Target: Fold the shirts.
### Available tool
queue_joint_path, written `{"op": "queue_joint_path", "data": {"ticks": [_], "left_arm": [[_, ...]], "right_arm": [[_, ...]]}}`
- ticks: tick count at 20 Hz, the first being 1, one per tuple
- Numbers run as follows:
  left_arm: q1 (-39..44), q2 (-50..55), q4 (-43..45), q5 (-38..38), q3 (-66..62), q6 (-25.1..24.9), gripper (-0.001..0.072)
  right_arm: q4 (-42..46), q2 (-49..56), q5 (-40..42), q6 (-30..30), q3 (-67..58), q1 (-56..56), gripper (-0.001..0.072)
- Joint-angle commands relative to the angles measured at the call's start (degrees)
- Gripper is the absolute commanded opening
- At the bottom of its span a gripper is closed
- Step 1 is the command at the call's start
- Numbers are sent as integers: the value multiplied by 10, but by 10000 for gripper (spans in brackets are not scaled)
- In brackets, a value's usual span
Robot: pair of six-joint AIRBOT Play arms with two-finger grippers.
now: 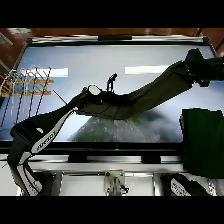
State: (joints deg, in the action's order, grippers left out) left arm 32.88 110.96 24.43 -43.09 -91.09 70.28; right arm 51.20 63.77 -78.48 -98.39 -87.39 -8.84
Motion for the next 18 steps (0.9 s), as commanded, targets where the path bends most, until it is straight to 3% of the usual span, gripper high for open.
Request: {"op": "queue_joint_path", "data": {"ticks": [1, 5, 8, 12, 18], "left_arm": [[-41, -26, 40, -57, -4, -8, 26], [-143, -130, 227, -156, -4, -3, 26], [-222, -229, 300, -176, -4, 2, 26], [-331, -331, 315, -176, -4, 16, 26], [-429, -380, 315, -218, -3, 16, 27]], "right_arm": [[30, 1, 12, -6, -2, 0, 75], [41, 49, 38, 5, -2, 38, 74], [5, 101, 136, 16, -2, 135, 75], [-27, 184, 232, 21, -59, 259, 74], [-41, 315, 256, -15, -109, 354, 75]]}}
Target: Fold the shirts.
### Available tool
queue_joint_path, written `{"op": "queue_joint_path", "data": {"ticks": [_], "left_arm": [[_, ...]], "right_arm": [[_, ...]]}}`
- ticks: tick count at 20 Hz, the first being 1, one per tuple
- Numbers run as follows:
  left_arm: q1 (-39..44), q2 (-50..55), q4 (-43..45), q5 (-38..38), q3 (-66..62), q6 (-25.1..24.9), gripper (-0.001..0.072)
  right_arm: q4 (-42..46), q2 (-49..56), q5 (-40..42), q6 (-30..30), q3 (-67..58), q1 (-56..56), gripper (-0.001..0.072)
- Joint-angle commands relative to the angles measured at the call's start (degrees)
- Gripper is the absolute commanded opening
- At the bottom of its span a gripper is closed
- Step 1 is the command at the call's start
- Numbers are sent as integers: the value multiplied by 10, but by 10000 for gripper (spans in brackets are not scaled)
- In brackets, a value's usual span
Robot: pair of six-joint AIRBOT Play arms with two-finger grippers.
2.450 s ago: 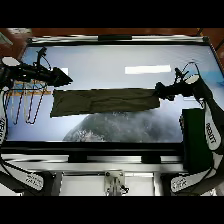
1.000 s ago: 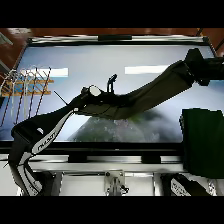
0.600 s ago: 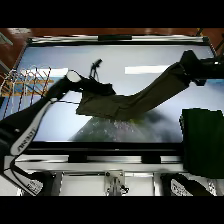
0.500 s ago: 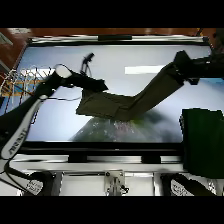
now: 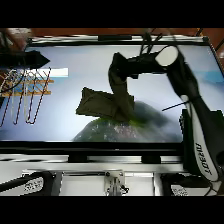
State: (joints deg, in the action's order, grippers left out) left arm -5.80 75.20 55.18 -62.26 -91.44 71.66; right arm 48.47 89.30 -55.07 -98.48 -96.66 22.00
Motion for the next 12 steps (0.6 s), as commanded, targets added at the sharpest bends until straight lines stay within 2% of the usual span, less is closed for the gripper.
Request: {"op": "queue_joint_path", "data": {"ticks": [1, 4, 7, 8, 9, 12], "left_arm": [[-49, -22, 8, -35, 1, 1, 27], [-52, -22, 8, -46, 1, 0, 27], [-52, -21, 8, -45, 1, 0, 28], [-52, -21, 8, -46, 1, 0, 27], [-52, -21, 8, -47, 1, 0, 27], [-52, -21, 8, -49, 1, -5, 28]], "right_arm": [[-27, 81, 30, -14, -16, 58, 75], [-54, 133, 79, -19, -16, 89, 76], [-93, 174, 126, -34, -16, 111, 110], [-94, 184, 132, -44, -16, 115, 353], [-93, 192, 130, -60, -16, 116, 551], [-83, 187, 97, -59, -16, 94, 569]]}}
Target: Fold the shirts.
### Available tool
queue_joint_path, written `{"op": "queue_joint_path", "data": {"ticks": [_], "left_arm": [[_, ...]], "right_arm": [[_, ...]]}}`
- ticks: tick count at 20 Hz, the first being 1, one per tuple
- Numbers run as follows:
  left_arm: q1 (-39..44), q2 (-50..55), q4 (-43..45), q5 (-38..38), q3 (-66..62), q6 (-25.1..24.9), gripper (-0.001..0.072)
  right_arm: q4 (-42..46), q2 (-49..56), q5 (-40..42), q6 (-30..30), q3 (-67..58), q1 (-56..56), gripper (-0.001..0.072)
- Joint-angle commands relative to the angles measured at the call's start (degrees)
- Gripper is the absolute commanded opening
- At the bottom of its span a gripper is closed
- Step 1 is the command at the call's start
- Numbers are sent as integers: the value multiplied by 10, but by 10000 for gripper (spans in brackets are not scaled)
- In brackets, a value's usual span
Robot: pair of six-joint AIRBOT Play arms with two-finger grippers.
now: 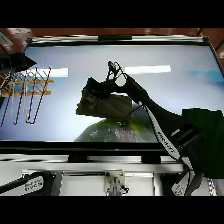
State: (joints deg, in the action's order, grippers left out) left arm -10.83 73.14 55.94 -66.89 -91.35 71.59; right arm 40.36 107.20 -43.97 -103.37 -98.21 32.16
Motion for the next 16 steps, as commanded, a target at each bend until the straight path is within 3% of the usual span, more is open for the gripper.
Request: {"op": "queue_joint_path", "data": {"ticks": [1, 3, 4, 7, 9, 13, 16], "left_arm": [[-2, 0, 0, -3, 0, -4, 27], [-2, -1, 0, -3, 0, -4, 27], [-2, 0, 0, -3, 0, -4, 28], [-2, 0, 0, -3, 0, -4, 28], [-2, 0, 0, -3, 0, -4, 28], [-1, 0, 0, -3, 0, -3, 28], [-1, 0, 0, -3, 0, -3, 27]], "right_arm": [[22, -3, -44, -9, 0, -26, 569], [115, -35, -132, -16, 0, -73, 578], [175, -52, -187, -26, 0, -100, 660], [348, -81, -371, -51, 0, -191, 667], [327, -81, -387, -50, 26, -228, 667], [257, -68, -292, -21, 123, -231, 667], [138, -33, -241, 64, 151, -229, 667]]}}
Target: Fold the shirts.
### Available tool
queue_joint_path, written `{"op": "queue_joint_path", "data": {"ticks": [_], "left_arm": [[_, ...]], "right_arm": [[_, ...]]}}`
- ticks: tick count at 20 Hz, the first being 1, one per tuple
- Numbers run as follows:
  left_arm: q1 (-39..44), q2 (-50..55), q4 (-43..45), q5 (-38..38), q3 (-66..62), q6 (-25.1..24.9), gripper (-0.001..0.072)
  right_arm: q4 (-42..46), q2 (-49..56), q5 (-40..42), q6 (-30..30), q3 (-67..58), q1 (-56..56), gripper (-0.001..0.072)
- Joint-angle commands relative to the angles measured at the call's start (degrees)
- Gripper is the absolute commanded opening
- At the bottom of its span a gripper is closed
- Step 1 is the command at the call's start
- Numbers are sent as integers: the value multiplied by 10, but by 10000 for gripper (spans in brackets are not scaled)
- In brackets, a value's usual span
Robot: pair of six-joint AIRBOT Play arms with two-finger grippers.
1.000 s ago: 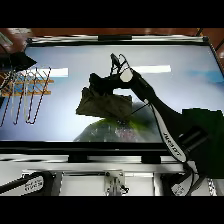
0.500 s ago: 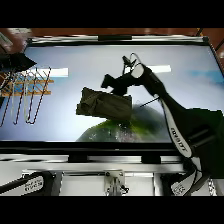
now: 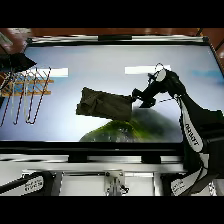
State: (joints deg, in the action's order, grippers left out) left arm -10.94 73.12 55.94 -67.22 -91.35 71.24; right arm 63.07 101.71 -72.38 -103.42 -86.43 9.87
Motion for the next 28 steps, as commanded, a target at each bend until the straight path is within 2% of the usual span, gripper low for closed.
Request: {"op": "queue_joint_path", "data": {"ticks": [1, 5, 7, 8, 9, 10, 12, 13, 14, 18, 21, 25, 28], "left_arm": [[0, 0, 0, 1, 0, 0, 27], [0, 4, 0, 1, 0, 0, 28], [0, 4, 0, 1, 0, 0, 28], [0, 4, 0, 1, 0, 0, 27], [0, 4, 0, 1, 0, 0, 28], [0, 4, 0, 1, 0, 0, 28], [0, 4, 0, 1, 0, 0, 28], [0, 4, 0, 1, 0, 0, 28], [0, 4, 0, 1, 0, 0, 28], [0, 4, 0, 1, 0, 0, 28], [0, 4, 0, 1, 0, 0, 28], [0, 4, 0, 0, 0, 0, 28], [0, 4, 0, 0, 0, 0, 28]], "right_arm": [[-113, 31, 60, 75, 33, -3, 668], [-134, 65, 63, 78, 33, 8, 667], [-164, 78, 65, 102, 33, 14, 667], [-184, 78, 71, 130, 33, 14, 616], [-211, 77, 66, 166, 27, 13, 347], [-226, 71, 61, 177, 16, 7, 70], [-257, 42, 45, 207, -19, -14, 75], [-256, 23, 33, 203, -46, -29, 75], [-255, -2, 20, 183, -76, -49, 75], [-198, -92, -68, 32, -195, -149, 75], [-153, -148, -150, -23, -259, -234, 75], [-114, -211, -199, -37, -286, -352, 75], [-105, -232, -206, -17, -286, -435, 75]]}}
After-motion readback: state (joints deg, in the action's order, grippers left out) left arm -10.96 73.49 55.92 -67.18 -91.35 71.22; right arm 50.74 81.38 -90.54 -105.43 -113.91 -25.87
